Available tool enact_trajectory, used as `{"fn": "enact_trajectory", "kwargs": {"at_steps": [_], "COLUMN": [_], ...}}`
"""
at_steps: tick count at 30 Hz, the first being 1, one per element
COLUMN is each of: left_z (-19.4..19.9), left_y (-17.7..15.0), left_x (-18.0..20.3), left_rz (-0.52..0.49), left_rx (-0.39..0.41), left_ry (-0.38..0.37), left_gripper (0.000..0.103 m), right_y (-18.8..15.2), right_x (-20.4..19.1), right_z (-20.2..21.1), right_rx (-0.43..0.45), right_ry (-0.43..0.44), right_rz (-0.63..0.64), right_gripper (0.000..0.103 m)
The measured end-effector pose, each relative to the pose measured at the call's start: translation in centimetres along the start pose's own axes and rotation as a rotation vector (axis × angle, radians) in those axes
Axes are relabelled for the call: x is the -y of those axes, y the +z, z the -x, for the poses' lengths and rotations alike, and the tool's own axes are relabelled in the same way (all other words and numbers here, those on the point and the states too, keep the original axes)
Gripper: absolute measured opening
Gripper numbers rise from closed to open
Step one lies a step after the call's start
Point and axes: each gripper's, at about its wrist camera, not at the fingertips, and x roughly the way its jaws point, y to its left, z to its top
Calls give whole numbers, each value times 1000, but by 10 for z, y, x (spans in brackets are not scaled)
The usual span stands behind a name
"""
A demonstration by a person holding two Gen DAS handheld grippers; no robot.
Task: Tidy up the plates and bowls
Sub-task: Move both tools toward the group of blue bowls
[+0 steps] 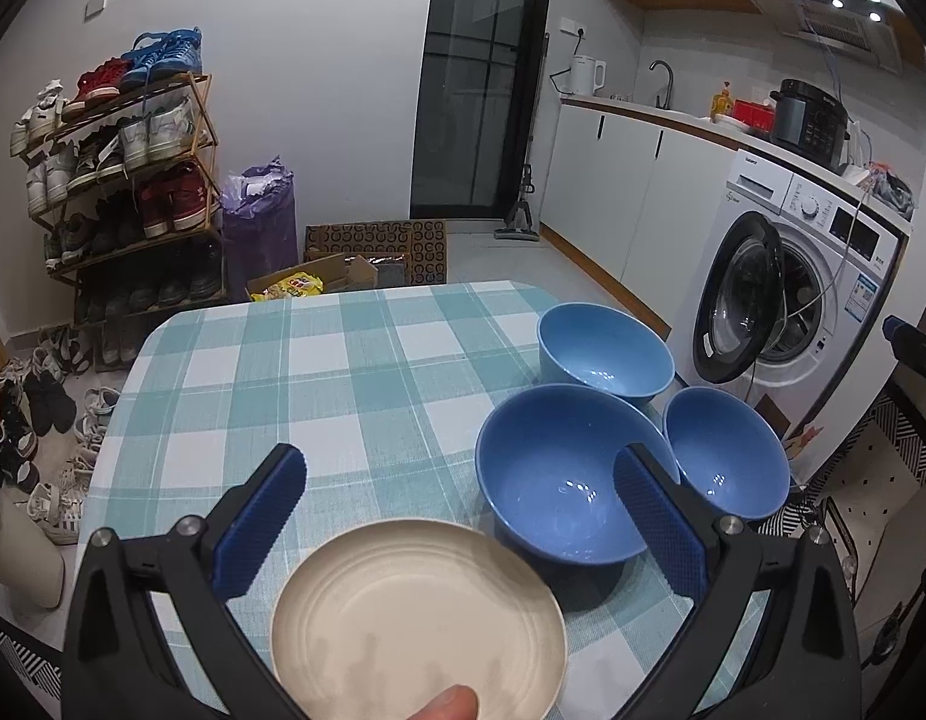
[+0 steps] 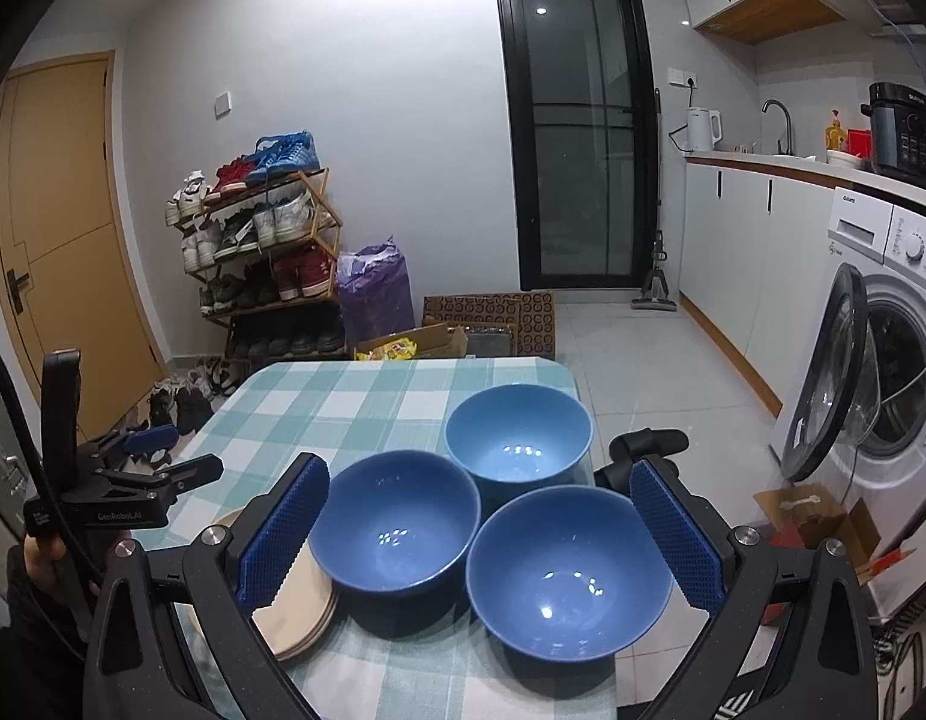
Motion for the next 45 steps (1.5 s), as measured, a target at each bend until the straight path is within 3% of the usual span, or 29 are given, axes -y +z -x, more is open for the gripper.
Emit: {"fn": "enact_trajectory", "kwargs": {"at_steps": [23,39,45], "left_z": [-68,-111,-135], "left_y": [56,75,79], "left_x": [33,48,52], "left_rz": [-49,-62,-81], "left_rx": [-21,0,-55], "left_ry": [-3,-3,-5], "left_gripper": [103,103,103], "right_y": [40,37,28], "right_x": [56,90,100], "right_z": [-64,-118,-141], "right_rx": [-66,-128,-165], "right_ry": [-25,-55,-64], "right_rz": [-42,-110,-136], "right_gripper": [102,102,102]}}
